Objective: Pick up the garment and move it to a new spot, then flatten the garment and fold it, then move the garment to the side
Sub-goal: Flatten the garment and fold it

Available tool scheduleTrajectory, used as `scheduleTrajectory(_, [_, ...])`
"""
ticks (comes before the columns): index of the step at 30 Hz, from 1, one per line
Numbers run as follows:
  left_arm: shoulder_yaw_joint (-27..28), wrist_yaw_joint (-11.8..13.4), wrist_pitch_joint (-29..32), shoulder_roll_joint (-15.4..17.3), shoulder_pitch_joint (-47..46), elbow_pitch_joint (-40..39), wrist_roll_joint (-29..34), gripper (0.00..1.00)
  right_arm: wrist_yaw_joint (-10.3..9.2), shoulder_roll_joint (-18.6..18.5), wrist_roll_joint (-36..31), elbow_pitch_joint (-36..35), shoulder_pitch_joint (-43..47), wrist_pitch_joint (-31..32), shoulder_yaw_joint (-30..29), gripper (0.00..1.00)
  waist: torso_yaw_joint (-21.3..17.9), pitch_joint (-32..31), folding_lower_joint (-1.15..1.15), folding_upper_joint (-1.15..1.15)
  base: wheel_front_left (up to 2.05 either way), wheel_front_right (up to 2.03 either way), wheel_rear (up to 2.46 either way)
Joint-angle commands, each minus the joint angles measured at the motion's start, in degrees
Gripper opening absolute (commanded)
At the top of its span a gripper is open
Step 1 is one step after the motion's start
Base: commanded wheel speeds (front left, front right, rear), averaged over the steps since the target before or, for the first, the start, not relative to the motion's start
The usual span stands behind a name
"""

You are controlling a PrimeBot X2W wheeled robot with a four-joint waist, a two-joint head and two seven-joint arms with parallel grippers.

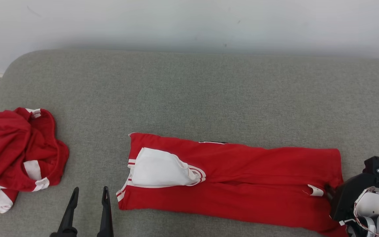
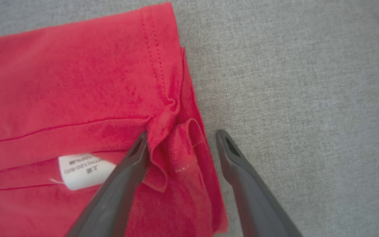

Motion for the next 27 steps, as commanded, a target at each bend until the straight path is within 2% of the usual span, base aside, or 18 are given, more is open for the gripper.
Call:
scheduleTrajectory(1, [0.10,-0.21,-0.18,-0.07,-0.89,0.31,0.10,1.00,0.05,-0.16,-0.18,0.99,-0.26,0.71,0.41,1.00,0.43,0.70,0.00,0.00,0.00,0.00,0.00])
scheduleTrajectory(12, [0.00,-0.34,-0.18,-0.08,-1.84,1.02,-0.41,1.00,0.08,0.99,4.10,4.76,-0.20,4.66,3.52,1.00,0.78,1.80,0.00,0.00,0.00,0.00,0.00])
scheduleTrajectory(13, [-0.03,-0.24,-0.18,-0.08,-1.85,1.05,-0.43,1.00,0.12,1.17,4.58,4.79,-0.01,5.04,4.03,0.98,0.74,1.84,0.00,0.00,0.00,0.00,0.00])
scheduleTrajectory(15, [-0.06,-0.01,-0.18,-0.08,-1.80,1.00,-0.46,1.00,0.13,1.40,5.40,4.53,0.27,5.45,5.03,0.55,0.60,1.89,0.00,0.00,0.00,0.00,0.00])
scheduleTrajectory(16, [0.01,0.08,-0.18,-0.08,-1.79,0.98,-0.48,1.00,0.13,1.47,5.85,4.26,0.27,5.45,5.60,0.47,0.51,1.88,0.00,0.00,0.00,0.00,0.00])
scheduleTrajectory(18, [0.25,0.10,-0.18,-0.08,-1.86,1.04,-0.55,1.00,0.13,1.46,6.15,3.78,0.03,4.88,6.30,0.24,0.31,1.89,0.00,0.00,0.00,0.00,0.00])
scheduleTrajectory(19, [0.32,0.09,-0.18,-0.08,-1.90,1.07,-0.56,1.00,0.13,1.36,6.11,3.57,-0.14,4.38,6.59,0.00,0.23,1.90,0.00,0.00,0.00,0.00,0.00])
scheduleTrajectory(27, [-0.05,0.26,-0.18,-0.08,-2.15,1.23,-1.03,1.00,0.12,1.21,4.73,2.88,-2.78,0.42,5.18,0.00,-0.12,1.81,0.00,0.00,0.00,0.00,0.00])
